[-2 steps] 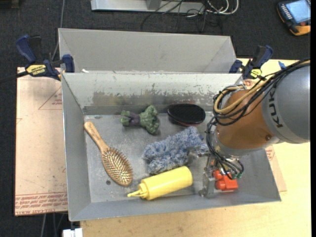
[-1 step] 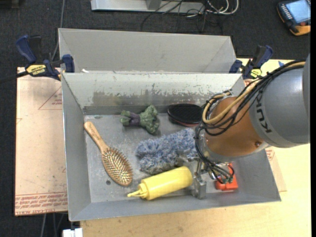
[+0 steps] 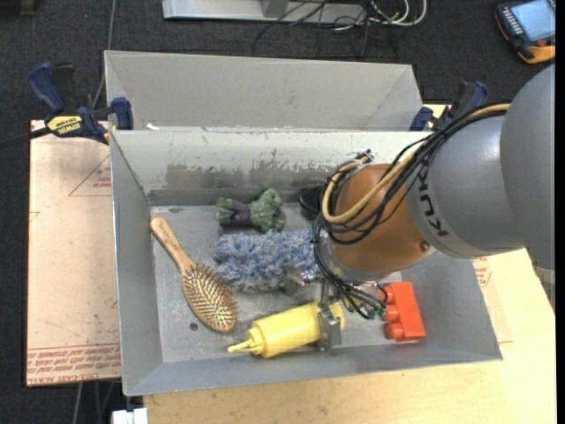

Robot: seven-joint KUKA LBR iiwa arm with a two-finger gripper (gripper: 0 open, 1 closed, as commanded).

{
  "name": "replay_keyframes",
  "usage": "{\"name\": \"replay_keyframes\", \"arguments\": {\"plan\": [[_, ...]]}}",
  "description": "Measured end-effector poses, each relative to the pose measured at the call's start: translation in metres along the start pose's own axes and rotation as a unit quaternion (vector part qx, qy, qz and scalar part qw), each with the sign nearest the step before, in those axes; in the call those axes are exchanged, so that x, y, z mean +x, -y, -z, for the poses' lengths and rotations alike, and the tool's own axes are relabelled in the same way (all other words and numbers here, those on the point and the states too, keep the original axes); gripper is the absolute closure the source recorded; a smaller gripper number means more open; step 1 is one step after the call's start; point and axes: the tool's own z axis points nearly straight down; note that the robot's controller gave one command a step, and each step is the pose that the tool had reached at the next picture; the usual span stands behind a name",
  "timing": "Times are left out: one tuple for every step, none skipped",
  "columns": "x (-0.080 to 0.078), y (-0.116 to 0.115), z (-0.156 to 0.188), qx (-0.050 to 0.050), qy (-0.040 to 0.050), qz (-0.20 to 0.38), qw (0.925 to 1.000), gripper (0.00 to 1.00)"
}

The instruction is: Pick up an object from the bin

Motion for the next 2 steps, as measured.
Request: {"name": "replay_keyframes", "arguments": {"plan": [[0.000, 0.001, 0.001, 0.000, 0.0010, -0.001, 1.0000, 1.00], [-0.005, -0.001, 0.109, 0.001, 0.0034, 0.014, 0.9999, 1.00]]}}
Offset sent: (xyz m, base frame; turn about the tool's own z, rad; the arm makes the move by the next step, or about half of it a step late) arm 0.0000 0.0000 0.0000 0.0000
